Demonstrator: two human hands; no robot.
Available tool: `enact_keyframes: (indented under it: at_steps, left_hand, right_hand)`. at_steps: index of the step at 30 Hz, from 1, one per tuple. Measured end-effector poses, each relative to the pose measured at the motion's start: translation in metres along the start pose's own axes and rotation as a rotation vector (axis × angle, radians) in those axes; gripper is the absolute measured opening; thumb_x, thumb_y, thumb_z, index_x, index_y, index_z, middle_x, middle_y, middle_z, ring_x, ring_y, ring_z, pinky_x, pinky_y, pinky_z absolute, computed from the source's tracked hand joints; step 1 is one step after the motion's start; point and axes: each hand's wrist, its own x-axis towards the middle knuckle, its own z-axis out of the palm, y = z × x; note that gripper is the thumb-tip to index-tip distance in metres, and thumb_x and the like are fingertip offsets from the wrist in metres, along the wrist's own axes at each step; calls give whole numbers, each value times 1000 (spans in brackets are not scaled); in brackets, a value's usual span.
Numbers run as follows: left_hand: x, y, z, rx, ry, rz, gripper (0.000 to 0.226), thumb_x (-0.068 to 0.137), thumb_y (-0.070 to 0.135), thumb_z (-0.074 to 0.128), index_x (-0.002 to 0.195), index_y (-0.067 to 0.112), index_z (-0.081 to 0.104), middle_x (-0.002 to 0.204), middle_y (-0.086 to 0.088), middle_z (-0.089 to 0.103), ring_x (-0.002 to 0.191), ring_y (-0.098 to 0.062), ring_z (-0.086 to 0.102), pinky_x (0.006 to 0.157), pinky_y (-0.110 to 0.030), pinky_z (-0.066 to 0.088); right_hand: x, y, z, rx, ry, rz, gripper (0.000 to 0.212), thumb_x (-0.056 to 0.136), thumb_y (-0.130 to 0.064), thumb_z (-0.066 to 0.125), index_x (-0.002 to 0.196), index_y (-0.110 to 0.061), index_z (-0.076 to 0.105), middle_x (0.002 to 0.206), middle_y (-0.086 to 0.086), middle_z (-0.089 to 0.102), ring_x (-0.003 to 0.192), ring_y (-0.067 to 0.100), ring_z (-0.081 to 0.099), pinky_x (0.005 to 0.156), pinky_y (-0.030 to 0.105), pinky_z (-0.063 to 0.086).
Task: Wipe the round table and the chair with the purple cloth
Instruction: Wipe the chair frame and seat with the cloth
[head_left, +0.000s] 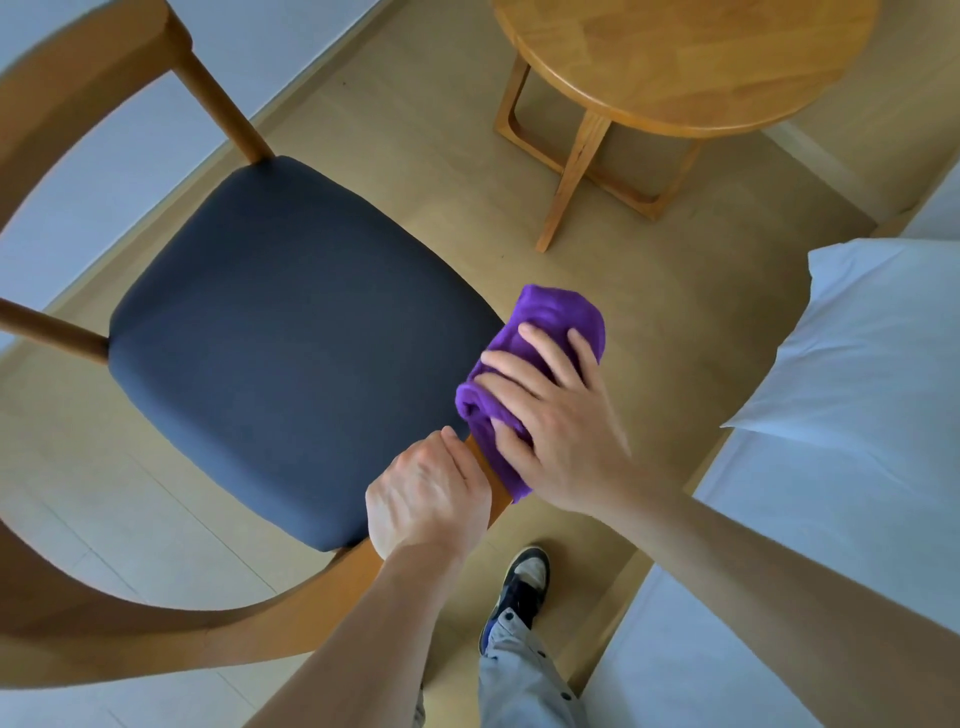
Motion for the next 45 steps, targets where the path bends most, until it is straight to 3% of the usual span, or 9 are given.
enact_keyframes:
  at_steps: [2, 5, 11, 18, 23, 30, 34, 39, 45]
  left_hand:
    - [0, 0, 0, -4, 4, 1, 47, 105, 33, 29, 61, 21, 42, 59, 10, 45, 59, -18, 53, 60, -33, 44]
    - [0, 0, 0, -4, 13, 8, 48, 104, 34, 28, 61, 21, 44, 58, 10, 46, 59, -17, 53, 61, -32, 45]
    - [0, -2, 1, 4, 29, 17, 49, 105, 32, 30, 58, 23, 40, 56, 10, 44, 53, -12, 45, 56, -29, 35]
    - [-8, -28, -11, 5, -70, 112, 46, 104, 36, 18, 64, 25, 38, 64, 11, 45, 63, -16, 49, 61, -31, 37]
    - [-32, -115, -34, 83, -64, -62, 42, 105, 28, 26, 68, 20, 44, 69, 7, 48, 71, -24, 50, 66, -35, 35]
    - [-34, -131, -33, 76, 31, -9, 42, 103, 26, 35, 62, 19, 45, 63, 8, 46, 65, -25, 48, 62, -33, 35]
    - [-34, -132, -34, 76, 25, -5, 41, 102, 27, 36, 62, 19, 46, 63, 9, 44, 64, -23, 46, 62, -32, 33]
    - [-34, -133, -32, 59, 61, 25, 40, 100, 21, 42, 60, 18, 44, 60, 9, 41, 60, -21, 43, 57, -30, 29]
    - [-35, -132, -34, 46, 40, 31, 39, 100, 25, 36, 61, 22, 40, 63, 7, 45, 63, -19, 43, 58, -29, 27]
  right_hand:
    - [-3, 20, -5, -5, -63, -161, 42, 96, -38, 48, 132, -21, 64, 145, -7, 56, 146, 30, 37, 122, 53, 19]
    - [29, 41, -17, -58, -85, -224, 35, 93, -42, 50, 111, -19, 69, 120, -6, 66, 127, 25, 52, 114, 45, 30]
    - [68, 31, -13, -38, -14, 235, 38, 87, -45, 42, 58, -21, 36, 61, -8, 40, 73, 24, 47, 72, 39, 40]
    - [71, 33, -8, -57, -23, 320, 40, 90, -46, 41, 62, -19, 48, 65, -7, 46, 77, 23, 47, 71, 35, 33]
    - [65, 23, -12, -95, 32, 354, 39, 94, -44, 38, 70, -18, 53, 73, -5, 53, 82, 26, 54, 78, 39, 42]
    - [6, -63, 8, -107, 11, 268, 29, 93, -36, 47, 109, -25, 69, 130, -8, 63, 141, 24, 40, 121, 53, 21]
    - [-29, -113, 23, -98, -87, 119, 31, 94, -37, 47, 114, -23, 67, 127, -6, 64, 133, 26, 47, 121, 54, 20]
    - [-1, -50, 0, -150, -186, -270, 34, 91, -39, 50, 110, -17, 67, 110, -3, 67, 108, 26, 57, 112, 49, 32]
    - [45, 12, -20, -202, -109, 38, 31, 93, -38, 44, 90, -14, 65, 96, 1, 68, 104, 26, 57, 112, 48, 34]
